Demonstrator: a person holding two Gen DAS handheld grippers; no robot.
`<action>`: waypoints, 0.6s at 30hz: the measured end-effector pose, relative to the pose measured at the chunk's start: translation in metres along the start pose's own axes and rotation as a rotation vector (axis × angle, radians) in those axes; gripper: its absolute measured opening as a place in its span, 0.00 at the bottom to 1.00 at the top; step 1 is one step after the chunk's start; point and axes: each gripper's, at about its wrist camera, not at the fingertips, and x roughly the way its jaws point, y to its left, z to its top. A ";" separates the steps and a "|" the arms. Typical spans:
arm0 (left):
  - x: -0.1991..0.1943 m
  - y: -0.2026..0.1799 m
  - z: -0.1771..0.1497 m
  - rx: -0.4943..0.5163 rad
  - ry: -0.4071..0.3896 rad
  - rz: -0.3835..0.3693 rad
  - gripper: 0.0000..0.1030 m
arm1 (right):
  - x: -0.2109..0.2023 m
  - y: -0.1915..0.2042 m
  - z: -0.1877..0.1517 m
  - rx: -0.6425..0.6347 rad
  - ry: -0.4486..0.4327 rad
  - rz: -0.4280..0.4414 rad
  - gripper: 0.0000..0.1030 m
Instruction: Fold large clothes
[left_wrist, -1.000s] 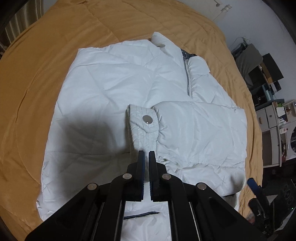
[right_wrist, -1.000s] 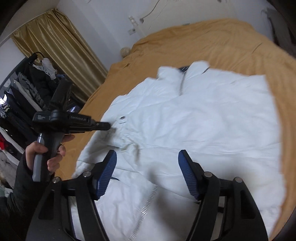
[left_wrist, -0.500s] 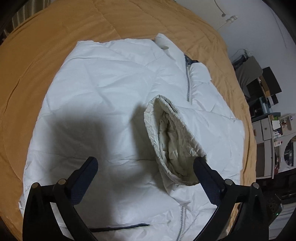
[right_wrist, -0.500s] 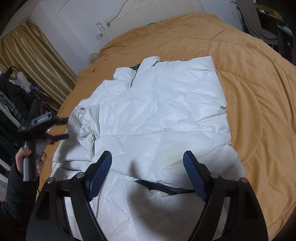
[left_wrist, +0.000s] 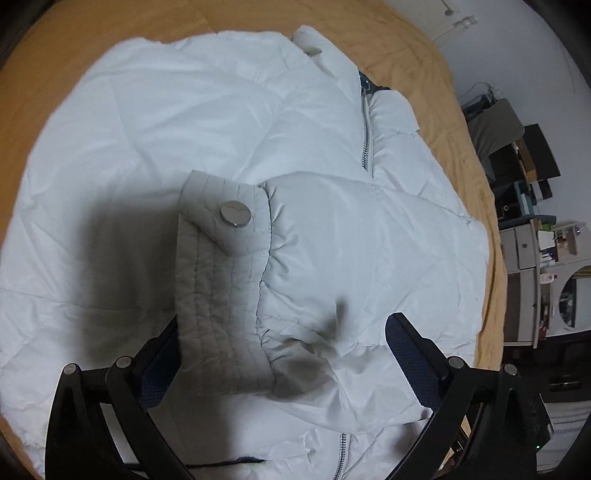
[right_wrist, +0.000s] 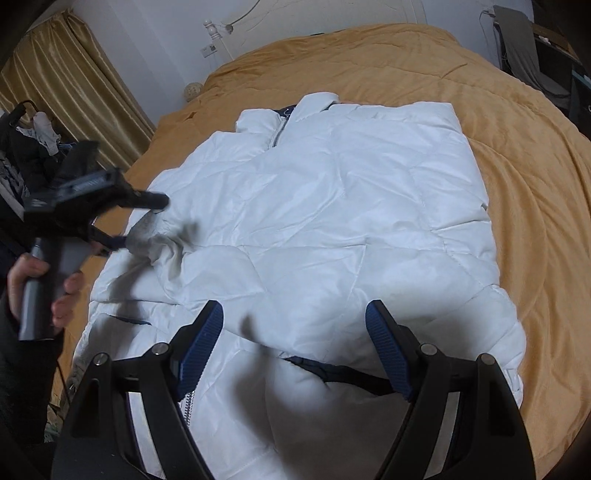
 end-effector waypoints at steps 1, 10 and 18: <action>0.000 0.007 -0.004 -0.006 -0.028 0.002 0.94 | 0.000 -0.002 0.000 0.012 0.000 0.001 0.78; -0.031 0.026 0.002 0.072 -0.141 0.122 0.42 | -0.016 0.000 0.010 0.035 -0.057 -0.007 0.78; -0.011 0.045 -0.008 0.049 -0.104 0.072 0.43 | 0.001 0.001 0.009 0.043 -0.017 -0.009 0.78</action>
